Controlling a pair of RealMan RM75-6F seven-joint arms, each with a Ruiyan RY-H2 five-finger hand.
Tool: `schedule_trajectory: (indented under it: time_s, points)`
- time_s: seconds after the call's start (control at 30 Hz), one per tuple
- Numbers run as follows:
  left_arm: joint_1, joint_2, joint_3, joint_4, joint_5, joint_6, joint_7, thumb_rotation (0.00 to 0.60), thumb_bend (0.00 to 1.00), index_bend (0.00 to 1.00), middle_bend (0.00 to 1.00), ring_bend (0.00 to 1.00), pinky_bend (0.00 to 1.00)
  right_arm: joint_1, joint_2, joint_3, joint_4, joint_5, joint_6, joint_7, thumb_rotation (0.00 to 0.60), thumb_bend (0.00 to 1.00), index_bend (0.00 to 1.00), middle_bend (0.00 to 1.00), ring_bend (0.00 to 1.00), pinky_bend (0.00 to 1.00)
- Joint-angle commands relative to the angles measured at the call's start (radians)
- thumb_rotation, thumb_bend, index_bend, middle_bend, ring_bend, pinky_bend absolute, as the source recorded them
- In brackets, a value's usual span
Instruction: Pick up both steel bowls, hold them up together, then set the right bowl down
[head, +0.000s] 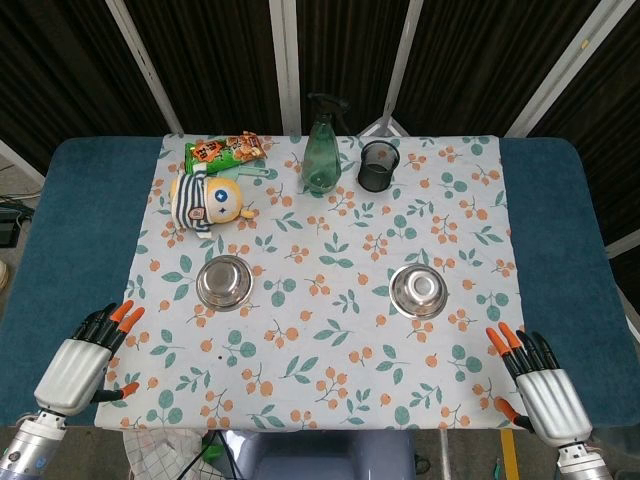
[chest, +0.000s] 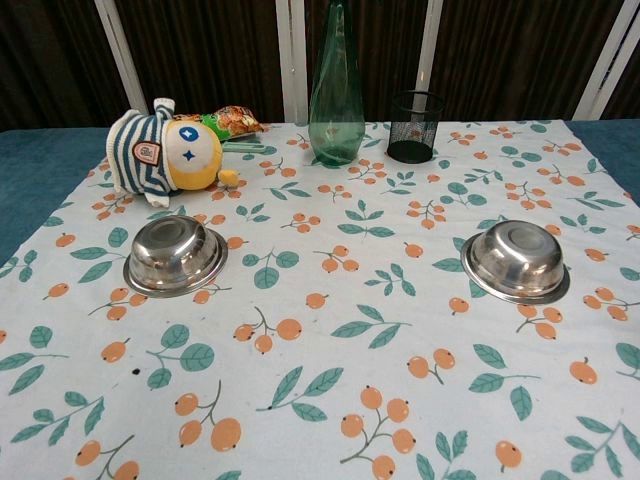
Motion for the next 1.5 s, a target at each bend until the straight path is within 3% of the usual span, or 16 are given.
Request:
schedule_trajectory:
  time_s: [0.03, 0.27, 0.63, 1.07, 1.5]
  points:
    - [-0.004, -0.005, -0.002, 0.002, -0.003, -0.008, 0.006, 0.488, 0.07, 0.0, 0.0, 0.0, 0.13, 0.001, -0.001, 0.001, 0.0, 0.001, -0.001, -0.002, 0.6, 0.28, 0.0, 0.0, 0.0, 0.0]
    - [-0.027, -0.042, -0.019, 0.017, -0.008, -0.038, 0.032, 0.487, 0.08, 0.0, 0.0, 0.0, 0.13, 0.004, -0.002, 0.006, 0.003, 0.008, -0.004, 0.003, 0.6, 0.28, 0.0, 0.0, 0.0, 0.0]
    - [-0.106, -0.148, -0.131, 0.029, -0.118, -0.117, 0.148, 0.484, 0.1, 0.0, 0.0, 0.0, 0.13, 0.009, 0.007, 0.018, 0.002, 0.029, -0.008, 0.03, 0.6, 0.28, 0.0, 0.0, 0.0, 0.0]
    - [-0.266, -0.274, -0.294, 0.068, -0.418, -0.278, 0.404, 0.484, 0.1, 0.0, 0.0, 0.0, 0.13, 0.014, 0.007, 0.03, 0.006, 0.057, -0.017, 0.029, 0.6, 0.28, 0.0, 0.0, 0.0, 0.0]
    - [-0.457, -0.433, -0.363, 0.169, -0.736, -0.387, 0.645, 0.478, 0.11, 0.0, 0.0, 0.0, 0.13, 0.03, 0.01, 0.044, 0.009, 0.098, -0.048, 0.043, 0.6, 0.28, 0.0, 0.0, 0.0, 0.0]
